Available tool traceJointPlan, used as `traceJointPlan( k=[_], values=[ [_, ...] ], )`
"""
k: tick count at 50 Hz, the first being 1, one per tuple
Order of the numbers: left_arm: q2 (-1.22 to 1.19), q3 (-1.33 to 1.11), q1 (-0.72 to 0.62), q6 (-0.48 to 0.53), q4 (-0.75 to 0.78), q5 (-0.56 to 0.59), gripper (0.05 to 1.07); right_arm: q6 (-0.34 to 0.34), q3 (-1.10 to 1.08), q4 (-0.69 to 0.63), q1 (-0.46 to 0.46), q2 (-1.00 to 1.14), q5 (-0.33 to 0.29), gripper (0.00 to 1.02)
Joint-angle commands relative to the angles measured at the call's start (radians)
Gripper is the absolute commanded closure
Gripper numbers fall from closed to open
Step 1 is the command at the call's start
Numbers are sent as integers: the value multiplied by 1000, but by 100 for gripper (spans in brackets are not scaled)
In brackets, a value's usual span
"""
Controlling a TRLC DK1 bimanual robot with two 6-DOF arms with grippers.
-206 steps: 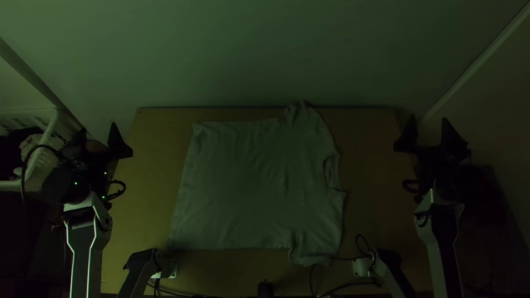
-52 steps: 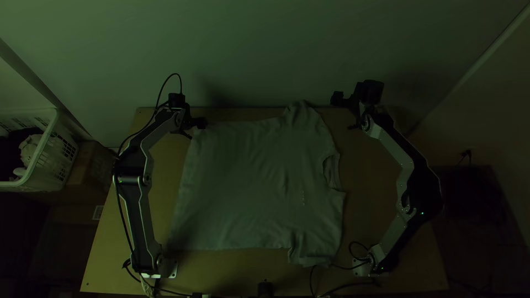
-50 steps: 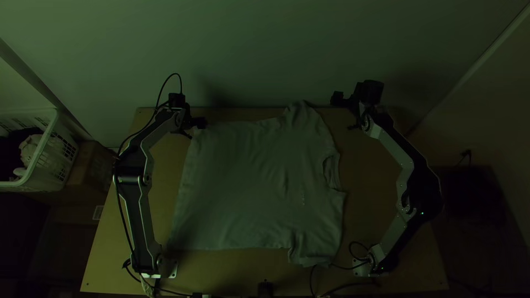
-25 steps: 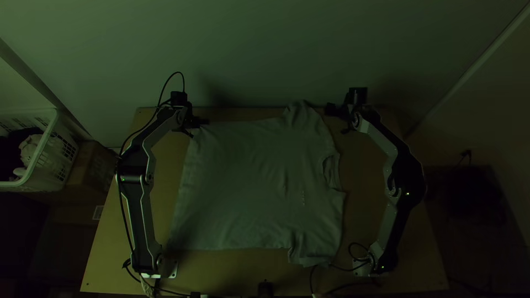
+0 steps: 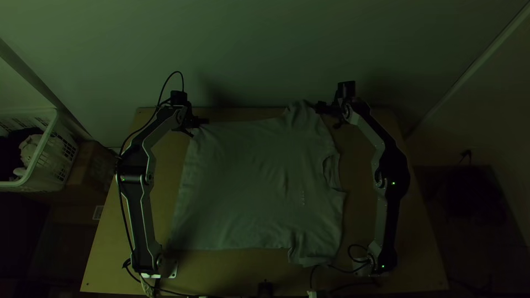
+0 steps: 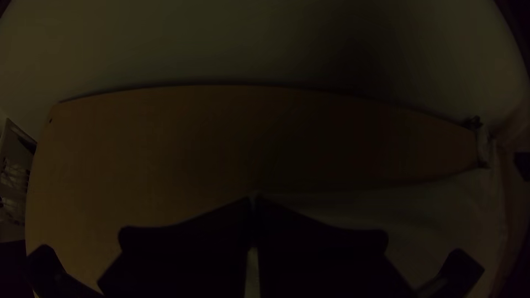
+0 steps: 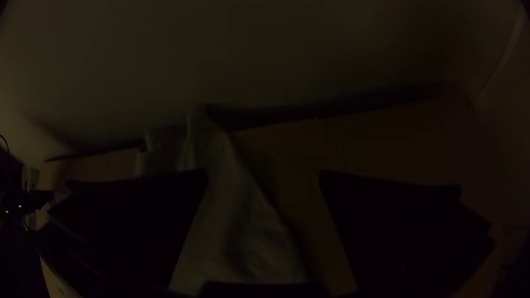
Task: Fold the t-shirt
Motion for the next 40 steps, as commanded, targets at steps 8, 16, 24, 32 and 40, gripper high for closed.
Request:
traceJointPlan(
  k=[8,16,24,32,40],
  values=[
    [-61,16,1,-20,-24,1,105,28,189,-156,3,145,-6,22],
    [-73,16,4,-19,-27,2,105,30,231,-173,8,181,-14,39],
    [-78,16,13,-19,-36,5,105,30,257,-173,23,213,-17,43],
    [-86,16,20,-17,-44,5,105,30,280,-172,40,245,-19,43],
    [-93,16,29,-14,-48,5,105,28,292,-161,51,268,-26,60]
  ],
)
